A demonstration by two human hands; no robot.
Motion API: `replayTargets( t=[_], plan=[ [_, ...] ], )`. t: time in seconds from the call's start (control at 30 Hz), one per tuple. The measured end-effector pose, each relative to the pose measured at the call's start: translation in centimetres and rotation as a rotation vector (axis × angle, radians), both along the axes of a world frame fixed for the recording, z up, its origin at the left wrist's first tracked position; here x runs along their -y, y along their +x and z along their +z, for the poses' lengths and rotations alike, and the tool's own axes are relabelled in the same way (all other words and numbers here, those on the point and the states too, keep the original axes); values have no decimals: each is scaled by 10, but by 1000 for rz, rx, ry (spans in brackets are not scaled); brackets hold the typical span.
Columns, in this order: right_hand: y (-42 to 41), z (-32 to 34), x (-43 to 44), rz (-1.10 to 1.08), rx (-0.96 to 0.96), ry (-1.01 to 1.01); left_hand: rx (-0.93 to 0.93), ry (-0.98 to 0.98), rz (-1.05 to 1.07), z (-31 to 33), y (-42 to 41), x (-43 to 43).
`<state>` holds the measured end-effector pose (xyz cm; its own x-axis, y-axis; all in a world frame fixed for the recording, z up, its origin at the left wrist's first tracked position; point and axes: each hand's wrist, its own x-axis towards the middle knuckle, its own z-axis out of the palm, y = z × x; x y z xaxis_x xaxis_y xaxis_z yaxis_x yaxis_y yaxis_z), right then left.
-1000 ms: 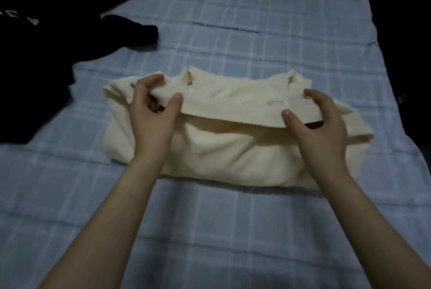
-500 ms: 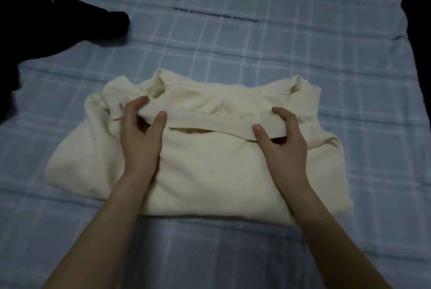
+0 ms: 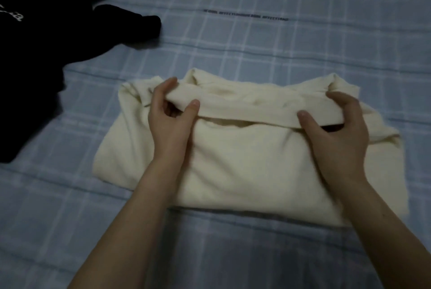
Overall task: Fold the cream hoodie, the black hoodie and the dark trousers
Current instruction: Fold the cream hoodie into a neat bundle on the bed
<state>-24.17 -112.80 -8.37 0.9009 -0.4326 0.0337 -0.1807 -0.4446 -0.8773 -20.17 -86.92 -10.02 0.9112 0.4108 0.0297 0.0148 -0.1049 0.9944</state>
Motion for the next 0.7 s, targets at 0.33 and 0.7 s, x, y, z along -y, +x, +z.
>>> replayTargets(
  t=[0.33, 0.7],
  plan=[
    [1, -1, -14, 206, -46, -24, -43, 86, -250, -5, -4, -7],
    [0, 9, 28, 398, 55, -971, 23, 1288, -577, -1, 9, -27]
  ],
)
